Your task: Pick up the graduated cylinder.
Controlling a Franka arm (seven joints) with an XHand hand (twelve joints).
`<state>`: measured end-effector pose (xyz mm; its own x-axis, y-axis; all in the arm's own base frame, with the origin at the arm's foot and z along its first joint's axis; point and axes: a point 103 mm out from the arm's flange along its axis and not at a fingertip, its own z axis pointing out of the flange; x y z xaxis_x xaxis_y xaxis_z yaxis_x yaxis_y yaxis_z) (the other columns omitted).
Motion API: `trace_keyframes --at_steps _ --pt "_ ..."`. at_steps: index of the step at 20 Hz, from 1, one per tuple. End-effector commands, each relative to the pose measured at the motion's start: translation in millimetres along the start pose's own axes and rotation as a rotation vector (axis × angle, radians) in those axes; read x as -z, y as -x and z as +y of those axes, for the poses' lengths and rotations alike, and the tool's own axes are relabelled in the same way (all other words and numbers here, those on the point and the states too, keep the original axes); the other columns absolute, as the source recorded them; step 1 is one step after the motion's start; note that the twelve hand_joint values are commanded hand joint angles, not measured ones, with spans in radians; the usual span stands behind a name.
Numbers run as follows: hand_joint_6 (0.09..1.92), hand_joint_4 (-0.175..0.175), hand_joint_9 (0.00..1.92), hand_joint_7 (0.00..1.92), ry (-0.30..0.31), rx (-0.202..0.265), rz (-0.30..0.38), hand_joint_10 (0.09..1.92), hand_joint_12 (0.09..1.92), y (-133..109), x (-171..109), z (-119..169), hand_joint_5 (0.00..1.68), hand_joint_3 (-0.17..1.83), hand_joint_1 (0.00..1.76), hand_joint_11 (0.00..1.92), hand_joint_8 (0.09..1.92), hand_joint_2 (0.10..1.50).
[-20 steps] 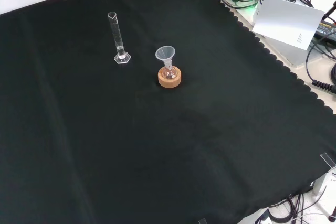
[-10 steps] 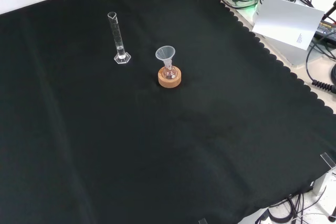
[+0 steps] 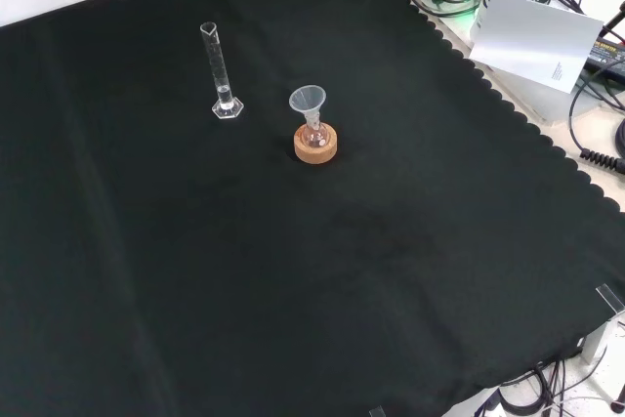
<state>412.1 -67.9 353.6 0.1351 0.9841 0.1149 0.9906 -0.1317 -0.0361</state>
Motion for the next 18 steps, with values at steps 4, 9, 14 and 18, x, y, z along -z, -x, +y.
trace_keyframes --at_steps 4,9,14,18 --pt "0.09 -0.050 0.24 0.05 0.013 -0.012 0.082 0.68 1.40 42.5 -49.2 52.1 0.23 -0.03 0.32 0.07 0.62 1.26" --pt "0.09 -0.050 0.24 0.06 0.005 0.013 0.119 0.70 1.40 55.3 -73.9 66.1 0.23 -0.04 0.37 0.07 0.63 1.23" --pt "0.09 -0.049 0.25 0.07 -0.015 0.024 0.161 0.70 1.40 71.9 -98.7 74.8 0.23 -0.06 0.41 0.07 0.64 1.20" --pt "0.09 -0.048 0.24 0.04 -0.017 0.063 0.220 0.70 1.40 83.0 -117.2 81.5 0.22 -0.07 0.44 0.08 0.63 1.18"
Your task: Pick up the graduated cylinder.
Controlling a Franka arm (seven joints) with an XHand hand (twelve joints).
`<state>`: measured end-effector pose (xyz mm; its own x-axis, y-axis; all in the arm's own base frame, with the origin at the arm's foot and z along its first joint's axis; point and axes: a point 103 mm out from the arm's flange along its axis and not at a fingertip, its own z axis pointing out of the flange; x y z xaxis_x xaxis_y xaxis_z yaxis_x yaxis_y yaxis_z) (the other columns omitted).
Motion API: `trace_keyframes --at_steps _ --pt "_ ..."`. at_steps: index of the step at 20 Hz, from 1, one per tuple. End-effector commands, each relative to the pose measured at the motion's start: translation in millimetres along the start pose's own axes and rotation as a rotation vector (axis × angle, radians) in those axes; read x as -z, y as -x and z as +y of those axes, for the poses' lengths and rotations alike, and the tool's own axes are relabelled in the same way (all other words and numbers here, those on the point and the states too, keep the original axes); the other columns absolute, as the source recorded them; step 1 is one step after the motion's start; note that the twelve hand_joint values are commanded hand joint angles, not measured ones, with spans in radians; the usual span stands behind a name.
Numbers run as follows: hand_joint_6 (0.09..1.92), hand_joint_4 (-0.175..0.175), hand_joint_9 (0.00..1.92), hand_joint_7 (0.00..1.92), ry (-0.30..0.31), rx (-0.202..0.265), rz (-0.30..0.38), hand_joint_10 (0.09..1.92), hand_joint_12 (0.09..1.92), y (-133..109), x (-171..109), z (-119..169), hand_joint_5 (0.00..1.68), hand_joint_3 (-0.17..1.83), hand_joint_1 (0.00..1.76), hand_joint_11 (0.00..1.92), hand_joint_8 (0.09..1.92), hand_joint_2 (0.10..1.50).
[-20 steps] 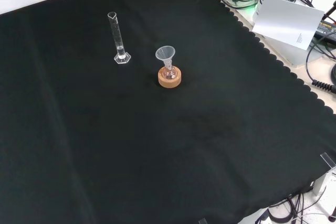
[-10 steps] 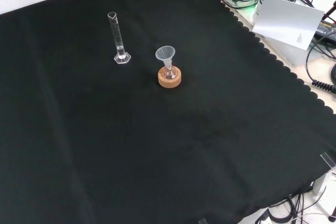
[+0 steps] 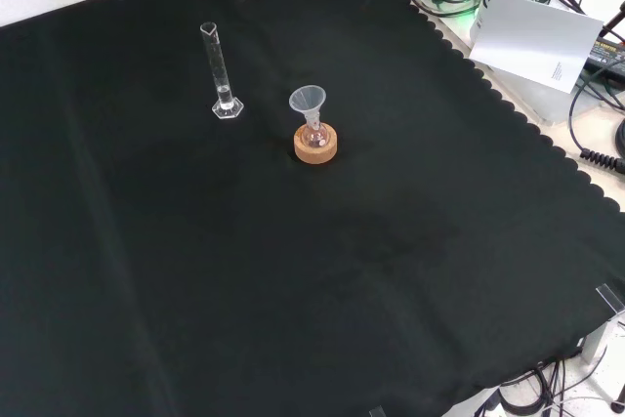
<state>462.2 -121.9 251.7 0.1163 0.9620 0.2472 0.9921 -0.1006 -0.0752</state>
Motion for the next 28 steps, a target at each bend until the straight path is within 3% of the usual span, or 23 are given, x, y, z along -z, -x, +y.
trace_keyframes --at_steps 1,9,18,23,28 --pt "0.09 -0.047 0.24 0.03 0.022 0.059 0.102 0.70 1.40 30.7 -23.2 22.9 0.22 -0.08 0.45 0.07 0.63 1.17" --pt "0.09 -0.044 0.24 0.04 0.019 0.095 0.206 0.70 1.39 45.7 -52.7 30.9 0.20 -0.11 0.50 0.07 0.64 1.13" --pt "0.09 -0.043 0.27 0.08 0.014 0.092 0.233 0.70 1.39 51.6 -63.3 30.8 0.21 -0.12 0.52 0.08 0.65 1.12" --pt "0.09 -0.046 0.34 0.15 0.041 0.084 0.275 0.68 1.38 54.5 -65.3 27.9 0.25 -0.14 0.62 0.11 0.66 1.12" --pt "0.09 -0.050 0.41 0.22 0.088 0.133 0.365 0.66 1.36 60.2 -68.2 25.8 0.30 -0.17 0.73 0.15 0.67 1.12"
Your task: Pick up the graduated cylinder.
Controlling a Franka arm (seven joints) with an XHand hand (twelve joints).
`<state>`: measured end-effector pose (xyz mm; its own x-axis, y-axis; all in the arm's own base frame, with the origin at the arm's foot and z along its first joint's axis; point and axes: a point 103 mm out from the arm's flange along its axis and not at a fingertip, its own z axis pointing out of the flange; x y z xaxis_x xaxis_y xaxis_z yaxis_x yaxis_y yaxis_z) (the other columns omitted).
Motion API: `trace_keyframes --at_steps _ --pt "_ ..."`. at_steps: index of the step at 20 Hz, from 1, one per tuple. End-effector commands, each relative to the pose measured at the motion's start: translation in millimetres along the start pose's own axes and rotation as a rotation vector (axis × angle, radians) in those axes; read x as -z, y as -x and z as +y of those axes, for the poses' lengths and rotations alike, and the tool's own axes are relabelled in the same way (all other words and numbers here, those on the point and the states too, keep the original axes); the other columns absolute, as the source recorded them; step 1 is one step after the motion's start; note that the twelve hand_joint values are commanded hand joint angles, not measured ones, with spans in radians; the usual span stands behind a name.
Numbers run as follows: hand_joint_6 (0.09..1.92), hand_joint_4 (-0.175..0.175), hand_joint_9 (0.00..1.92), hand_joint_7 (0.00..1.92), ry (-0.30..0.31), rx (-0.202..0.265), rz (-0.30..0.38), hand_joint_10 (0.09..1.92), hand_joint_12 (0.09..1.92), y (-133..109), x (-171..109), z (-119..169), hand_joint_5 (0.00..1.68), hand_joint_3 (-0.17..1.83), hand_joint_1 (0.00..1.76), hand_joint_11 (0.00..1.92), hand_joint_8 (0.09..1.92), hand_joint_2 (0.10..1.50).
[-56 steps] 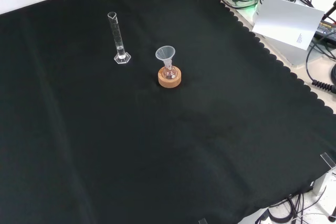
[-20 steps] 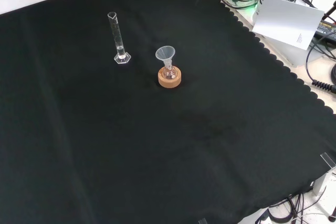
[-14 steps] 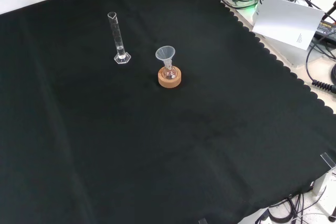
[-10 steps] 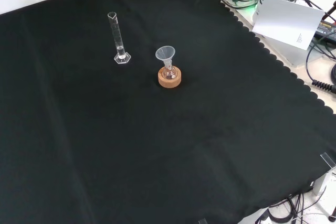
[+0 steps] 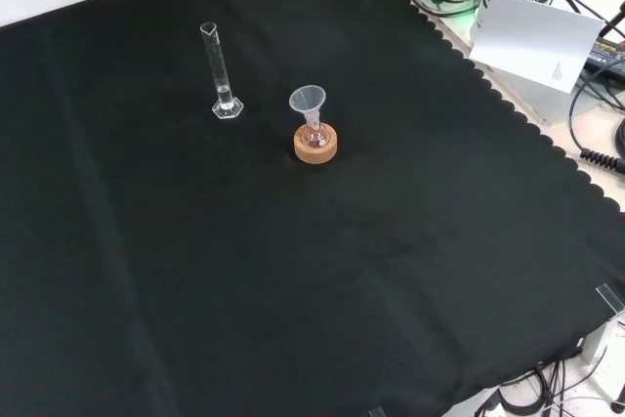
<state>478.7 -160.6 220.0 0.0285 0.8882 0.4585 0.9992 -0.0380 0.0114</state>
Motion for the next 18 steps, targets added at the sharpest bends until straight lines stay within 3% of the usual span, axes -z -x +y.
trace_keyframes --at_steps 1,7,18 --pt "0.09 -0.050 0.41 0.22 0.034 0.052 0.154 0.66 1.36 28.4 -43.4 -1.9 0.31 -0.17 0.73 0.15 0.67 1.12" --pt "0.09 -0.049 0.41 0.22 0.025 0.085 0.191 0.65 1.36 32.6 -55.3 -4.1 0.32 -0.17 0.75 0.15 0.66 1.10" --pt "0.09 -0.048 0.50 0.31 0.000 0.111 0.305 0.62 1.34 37.4 -104.7 4.9 0.41 -0.17 0.87 0.19 0.66 1.05"
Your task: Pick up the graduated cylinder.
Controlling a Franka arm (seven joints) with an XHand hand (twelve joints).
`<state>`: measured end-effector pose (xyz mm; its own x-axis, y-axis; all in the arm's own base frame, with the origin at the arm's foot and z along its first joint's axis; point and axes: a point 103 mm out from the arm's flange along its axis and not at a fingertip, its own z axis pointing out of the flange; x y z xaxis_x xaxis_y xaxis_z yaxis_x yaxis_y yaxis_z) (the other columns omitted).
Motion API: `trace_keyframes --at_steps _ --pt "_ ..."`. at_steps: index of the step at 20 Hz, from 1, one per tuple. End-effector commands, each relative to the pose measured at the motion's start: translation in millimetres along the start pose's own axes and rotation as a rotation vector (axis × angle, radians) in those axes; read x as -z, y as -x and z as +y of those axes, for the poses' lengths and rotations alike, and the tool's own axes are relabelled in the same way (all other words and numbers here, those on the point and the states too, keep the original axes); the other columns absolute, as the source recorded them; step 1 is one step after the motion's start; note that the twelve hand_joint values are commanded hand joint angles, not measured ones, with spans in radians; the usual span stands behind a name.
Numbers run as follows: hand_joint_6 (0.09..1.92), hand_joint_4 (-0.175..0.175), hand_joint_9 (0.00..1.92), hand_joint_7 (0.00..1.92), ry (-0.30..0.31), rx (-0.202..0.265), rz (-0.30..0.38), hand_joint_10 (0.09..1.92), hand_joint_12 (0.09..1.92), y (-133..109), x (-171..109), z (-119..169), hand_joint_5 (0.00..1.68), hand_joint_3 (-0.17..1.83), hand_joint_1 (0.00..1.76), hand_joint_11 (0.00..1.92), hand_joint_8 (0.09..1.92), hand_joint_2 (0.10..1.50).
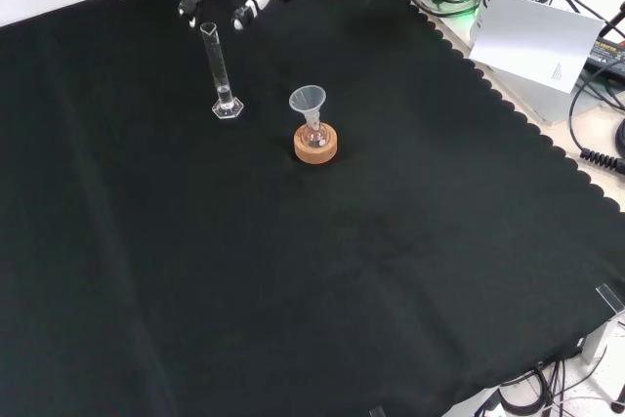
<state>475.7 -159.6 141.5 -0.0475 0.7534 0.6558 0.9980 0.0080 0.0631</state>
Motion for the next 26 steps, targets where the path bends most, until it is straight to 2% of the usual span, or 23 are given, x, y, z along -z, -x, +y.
trace_keyframes --at_steps 1,6,12,19,26 --pt "0.09 -0.048 0.50 0.31 -0.023 0.043 0.067 0.61 1.34 11.2 -36.2 9.3 0.42 -0.17 0.87 0.19 0.65 1.05" --pt "0.09 -0.048 0.50 0.30 -0.051 0.054 0.104 0.60 1.34 13.3 -47.7 17.4 0.42 -0.17 0.91 0.20 0.64 1.04" --pt "0.09 -0.043 0.52 0.33 -0.015 0.068 0.184 0.60 1.32 17.0 -58.1 21.3 0.46 -0.17 0.93 0.23 0.65 1.03" --pt "0.09 -0.036 0.56 0.37 -0.010 0.108 0.230 0.58 1.29 10.4 -70.9 26.8 0.50 -0.17 0.97 0.29 0.64 1.02" --pt "0.09 -0.036 0.63 0.42 0.020 0.100 0.297 0.54 1.23 10.7 -78.5 29.3 0.56 -0.17 1.00 0.39 0.63 1.03"
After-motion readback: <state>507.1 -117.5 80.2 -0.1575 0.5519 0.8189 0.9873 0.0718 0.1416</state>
